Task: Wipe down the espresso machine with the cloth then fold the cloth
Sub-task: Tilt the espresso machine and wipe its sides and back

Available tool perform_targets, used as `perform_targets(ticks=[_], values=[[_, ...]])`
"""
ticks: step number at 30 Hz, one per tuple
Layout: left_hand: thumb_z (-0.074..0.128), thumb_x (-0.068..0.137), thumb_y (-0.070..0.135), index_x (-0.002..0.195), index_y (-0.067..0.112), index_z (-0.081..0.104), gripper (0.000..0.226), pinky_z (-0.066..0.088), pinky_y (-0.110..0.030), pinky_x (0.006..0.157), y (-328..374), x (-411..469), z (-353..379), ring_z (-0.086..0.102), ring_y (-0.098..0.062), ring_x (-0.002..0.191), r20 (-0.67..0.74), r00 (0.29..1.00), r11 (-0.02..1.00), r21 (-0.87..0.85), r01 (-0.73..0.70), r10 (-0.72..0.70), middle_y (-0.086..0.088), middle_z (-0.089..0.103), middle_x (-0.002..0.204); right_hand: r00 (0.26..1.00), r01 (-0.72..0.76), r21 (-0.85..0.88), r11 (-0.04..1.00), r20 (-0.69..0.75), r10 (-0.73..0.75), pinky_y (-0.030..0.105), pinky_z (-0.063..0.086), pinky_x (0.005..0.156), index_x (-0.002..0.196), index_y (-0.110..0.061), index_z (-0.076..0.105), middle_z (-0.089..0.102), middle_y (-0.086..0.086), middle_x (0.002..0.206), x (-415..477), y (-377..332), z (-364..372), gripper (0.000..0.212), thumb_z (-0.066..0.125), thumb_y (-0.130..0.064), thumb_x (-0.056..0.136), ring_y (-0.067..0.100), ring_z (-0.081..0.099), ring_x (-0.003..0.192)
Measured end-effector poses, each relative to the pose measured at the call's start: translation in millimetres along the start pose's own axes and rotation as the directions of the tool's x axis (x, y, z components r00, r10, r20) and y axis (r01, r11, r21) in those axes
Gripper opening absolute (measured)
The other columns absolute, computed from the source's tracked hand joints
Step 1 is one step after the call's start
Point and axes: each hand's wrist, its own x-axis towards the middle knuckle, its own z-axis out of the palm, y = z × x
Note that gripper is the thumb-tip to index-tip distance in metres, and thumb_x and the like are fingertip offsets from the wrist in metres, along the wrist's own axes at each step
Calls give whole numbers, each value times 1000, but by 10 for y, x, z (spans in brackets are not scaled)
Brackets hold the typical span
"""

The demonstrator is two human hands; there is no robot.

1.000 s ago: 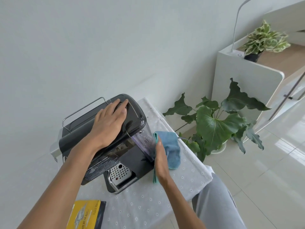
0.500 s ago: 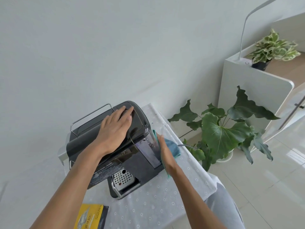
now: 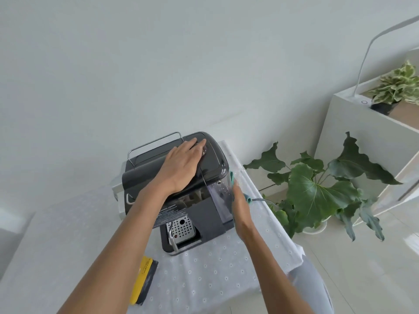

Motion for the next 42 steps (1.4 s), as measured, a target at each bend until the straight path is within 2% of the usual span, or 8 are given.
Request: perform_targets(ticks=[2, 6, 13, 16, 21, 27, 35, 42], values=[[3, 100, 52, 151, 40, 22, 55, -1, -31, 121, -55, -83, -14, 5, -4, 147, -25, 999, 995, -95, 24, -27, 11, 16, 160, 998, 64, 30, 998, -23, -63, 38, 42, 103, 133, -50, 49, 48, -2, 150, -94, 200, 18, 81, 36, -99, 70, 16, 49, 133], [7, 99, 56, 150, 43, 21, 54, 3, -35, 121, -314, -396, -94, 5, -6, 148, -39, 999, 1000, -26, 12, -14, 12, 15, 160, 970, 238, 69, 969, 41, -242, 42, 19, 123, 148, -66, 19, 5, -19, 168, -407, 211, 114, 69, 38, -85, 84, 9, 13, 154], [38, 101, 42, 141, 30, 47, 43, 21, -39, 116, -1004, -695, -510, 28, -16, 142, -388, 910, 989, -74, 128, -147, 4, 36, 153, 933, 359, 21, 933, 32, -360, 29, 18, 120, 152, -51, 16, 17, -29, 157, -500, 96, 207, 48, 31, -36, 110, 0, 21, 145], [39, 100, 43, 149, 25, 33, 52, 20, -39, 117, -1240, -490, -568, 25, -18, 144, -253, 921, 954, -112, 278, -298, 0, 29, 157, 933, 351, -42, 935, -74, -353, 28, 36, 111, 156, -34, 31, 44, -19, 149, -461, 90, 207, 49, 38, -34, 108, 4, 44, 134], [22, 102, 48, 154, 35, 9, 56, 25, -43, 112, -1307, -271, -415, 24, -22, 145, -22, 929, 924, -114, 364, -369, 3, 23, 159, 823, 399, -207, 893, -348, -449, 28, 53, 78, 118, -19, 69, 73, -6, 98, -497, -80, 194, 23, 52, -14, 104, 1, 65, 86], [19, 95, 58, 151, 38, 16, 59, 19, -50, 117, -1491, -118, -401, 16, -20, 148, -24, 936, 928, -142, 343, -350, 1, 19, 160, 645, 538, -273, 798, -476, -598, 18, 29, 50, 75, -12, 52, 40, 2, 62, -953, -699, 253, 29, 50, -11, 103, 8, 31, 52], [37, 102, 33, 129, 16, 56, 38, 36, -34, 103, -1382, 47, -535, 48, -20, 125, -92, 968, 948, -245, 204, -233, 0, 56, 133, 824, 399, -184, 898, -358, -439, 31, 32, 56, 72, -7, 43, 37, 1, 62, -1347, -899, 821, 34, 47, -19, 104, 15, 32, 58], [39, 99, 26, 81, 17, 56, 26, 43, -36, 80, -1363, 228, -535, 51, -25, 79, -103, 979, 947, -290, 140, -176, -7, 59, 85, 838, 297, -36, 954, -469, -279, 34, 38, 60, 70, -20, 56, 43, -10, 52, -1302, -890, 1151, 37, 45, -20, 106, 14, 39, 55]])
